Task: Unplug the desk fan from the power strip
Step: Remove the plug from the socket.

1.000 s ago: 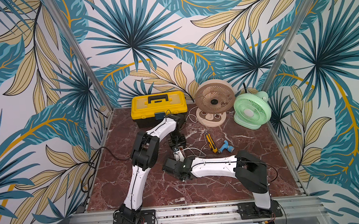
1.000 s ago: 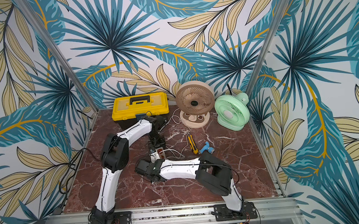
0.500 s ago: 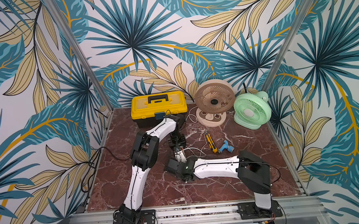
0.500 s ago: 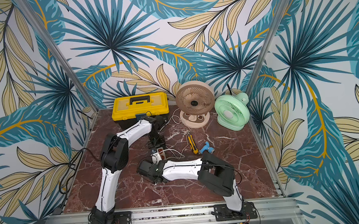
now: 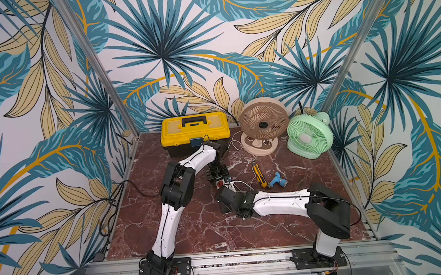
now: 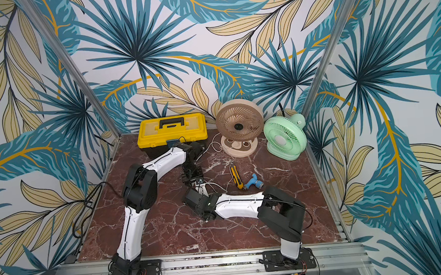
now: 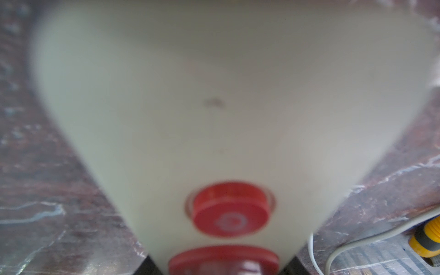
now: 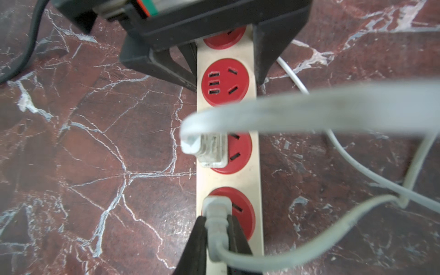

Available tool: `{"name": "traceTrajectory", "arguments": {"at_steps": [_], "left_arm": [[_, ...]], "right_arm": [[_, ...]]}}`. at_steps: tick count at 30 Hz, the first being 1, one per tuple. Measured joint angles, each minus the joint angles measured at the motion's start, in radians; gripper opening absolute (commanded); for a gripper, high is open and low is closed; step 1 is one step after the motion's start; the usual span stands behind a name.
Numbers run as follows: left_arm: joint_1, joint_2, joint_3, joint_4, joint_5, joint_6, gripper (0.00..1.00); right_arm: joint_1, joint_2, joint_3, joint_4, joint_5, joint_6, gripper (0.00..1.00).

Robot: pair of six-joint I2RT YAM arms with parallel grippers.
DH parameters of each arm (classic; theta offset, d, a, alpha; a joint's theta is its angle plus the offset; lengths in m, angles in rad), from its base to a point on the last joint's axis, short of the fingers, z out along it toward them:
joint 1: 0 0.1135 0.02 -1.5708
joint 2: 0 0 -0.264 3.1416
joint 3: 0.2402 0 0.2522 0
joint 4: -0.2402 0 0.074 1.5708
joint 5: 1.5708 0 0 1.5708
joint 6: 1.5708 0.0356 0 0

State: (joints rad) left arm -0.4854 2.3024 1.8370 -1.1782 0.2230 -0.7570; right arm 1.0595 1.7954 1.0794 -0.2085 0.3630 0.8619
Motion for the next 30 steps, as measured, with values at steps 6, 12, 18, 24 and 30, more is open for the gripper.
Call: {"name": "traceTrajectory", "arguments": {"at_steps": [6,12,18,24,30], "left_arm": [[0.0,0.0,0.0,0.0,-0.001,0.0,0.0],[0.0,0.0,0.0,0.0,-0.001,0.0,0.0],[0.0,0.0,0.0,-0.001,0.0,0.003,0.0],[0.0,0.0,0.0,-0.002,0.002,0.012,0.0],[0.0,0.0,0.0,-0.003,0.003,0.029,0.0]], "right_arm": [[-0.012,-0.007,-0.009,0.011,-0.029,0.003,0.0],[-0.01,-0.002,0.006,-0.008,-0.027,0.001,0.0],[0.027,0.051,0.099,-0.118,0.046,-0.01,0.0],[0.076,0.122,0.204,-0.24,0.15,-0.043,0.0],[0.113,0.184,0.286,-0.333,0.238,-0.064,0.0]]}}
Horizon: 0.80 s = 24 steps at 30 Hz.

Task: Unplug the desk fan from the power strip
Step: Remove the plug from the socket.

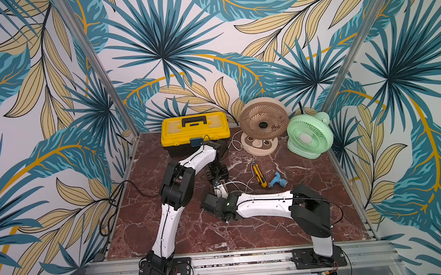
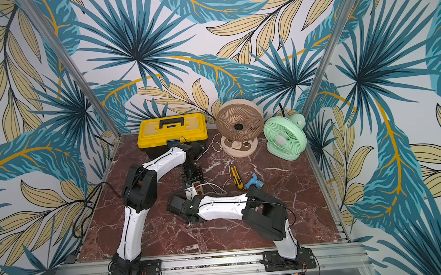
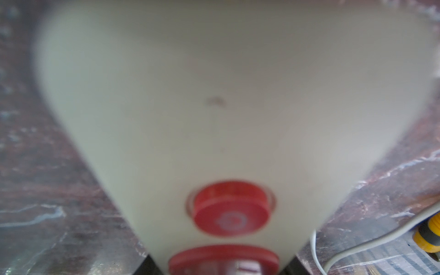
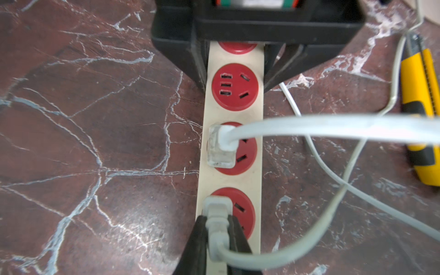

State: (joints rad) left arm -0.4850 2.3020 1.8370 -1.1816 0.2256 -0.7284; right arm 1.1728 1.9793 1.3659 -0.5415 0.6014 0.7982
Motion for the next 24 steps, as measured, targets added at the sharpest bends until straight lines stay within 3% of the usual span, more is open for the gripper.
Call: {"name": "traceTrajectory", "arguments": {"at_steps": [15,24], "left_arm": [[0.0,-0.001,-0.003,0.002,0.0,0.001,0.0],[0.0,-0.006,-0.011,0.012,-0.002,-0.02,0.0]], "right_arm": [[0.011,0.0,-0.016,0.017,0.035,-0.004,0.0],[-0.055,-0.134,-0.216,0.246,-0.109,0.047,0.0]]}}
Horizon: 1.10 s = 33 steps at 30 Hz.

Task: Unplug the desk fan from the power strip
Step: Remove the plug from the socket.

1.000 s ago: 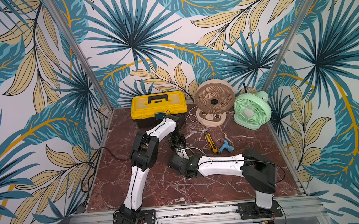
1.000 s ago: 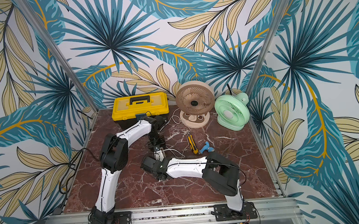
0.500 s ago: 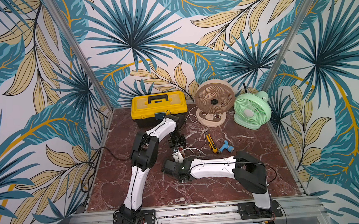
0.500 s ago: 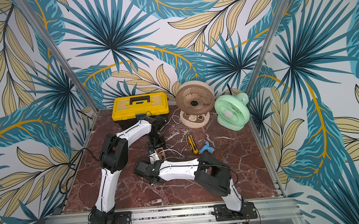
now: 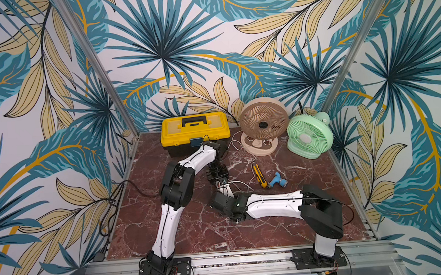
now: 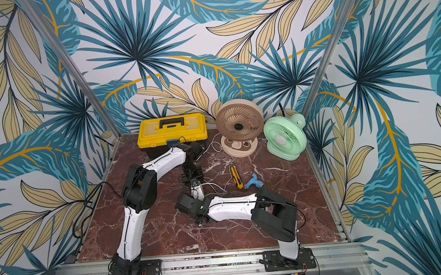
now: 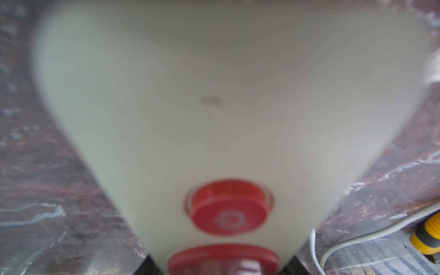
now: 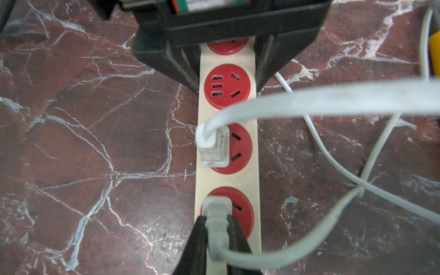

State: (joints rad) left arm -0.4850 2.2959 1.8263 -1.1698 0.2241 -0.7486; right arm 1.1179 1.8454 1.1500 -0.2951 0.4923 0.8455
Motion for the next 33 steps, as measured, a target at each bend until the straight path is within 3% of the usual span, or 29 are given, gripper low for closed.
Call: {"name": "traceTrajectory", "arguments": {"at_steps": [8,18,33], "left_arm": [[0.0,0.0,-0.001,0.001,-0.002,-0.002,0.0],[0.0,-0.001,-0.001,0.001,-0.002,-0.002,0.0],[0.0,-0.006,-0.01,-0.009,-0.002,0.043,0.0]], "right_arm": [[-0.037,-0.056,-0.095,0.123,-0.087,0.034,0.0],[-0.036,-0.056,-0.09,0.119,-0.093,0.034,0.0],[0.079,0.116,0.176,-0.18,0.13,-0.023,0.0]]}}
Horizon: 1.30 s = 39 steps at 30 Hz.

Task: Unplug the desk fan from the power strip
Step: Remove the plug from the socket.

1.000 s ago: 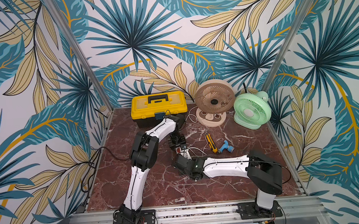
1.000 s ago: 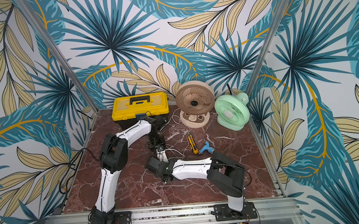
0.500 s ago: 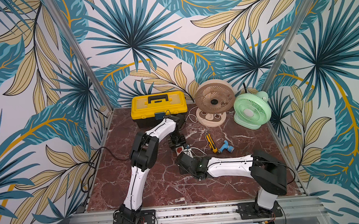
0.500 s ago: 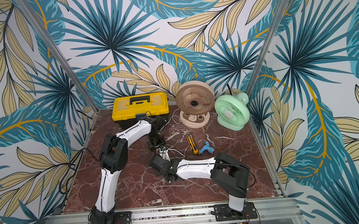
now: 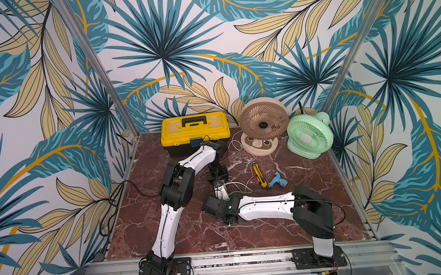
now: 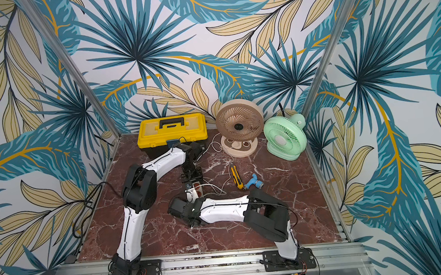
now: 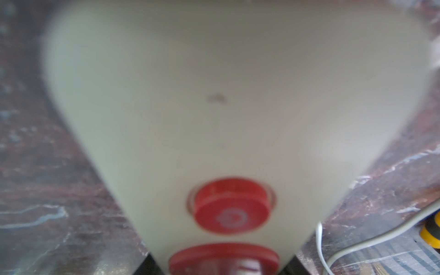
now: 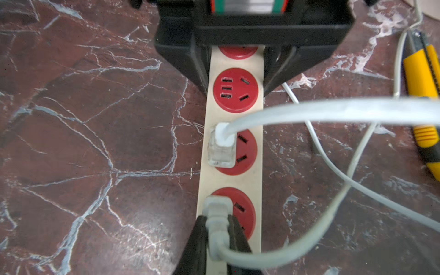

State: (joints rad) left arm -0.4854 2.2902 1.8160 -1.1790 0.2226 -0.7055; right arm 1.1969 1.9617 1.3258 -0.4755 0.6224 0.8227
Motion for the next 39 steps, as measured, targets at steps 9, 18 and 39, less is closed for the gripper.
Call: {"name": "traceTrajectory", "arguments": {"at_steps": [9,18,39], "left_arm": [[0.001,0.0,-0.005,-0.017,-0.002,0.001,0.0],[0.0,0.0,-0.005,-0.024,0.011,-0.021,0.0],[0.0,0.003,-0.005,-0.027,0.024,-0.025,0.0]], "right_arm": [[0.027,0.036,0.05,-0.064,0.049,-0.026,0.0],[0.032,-0.028,-0.06,0.044,0.059,-0.02,0.0],[-0.061,-0.278,-0.369,0.248,-0.067,0.079,0.0]]}}
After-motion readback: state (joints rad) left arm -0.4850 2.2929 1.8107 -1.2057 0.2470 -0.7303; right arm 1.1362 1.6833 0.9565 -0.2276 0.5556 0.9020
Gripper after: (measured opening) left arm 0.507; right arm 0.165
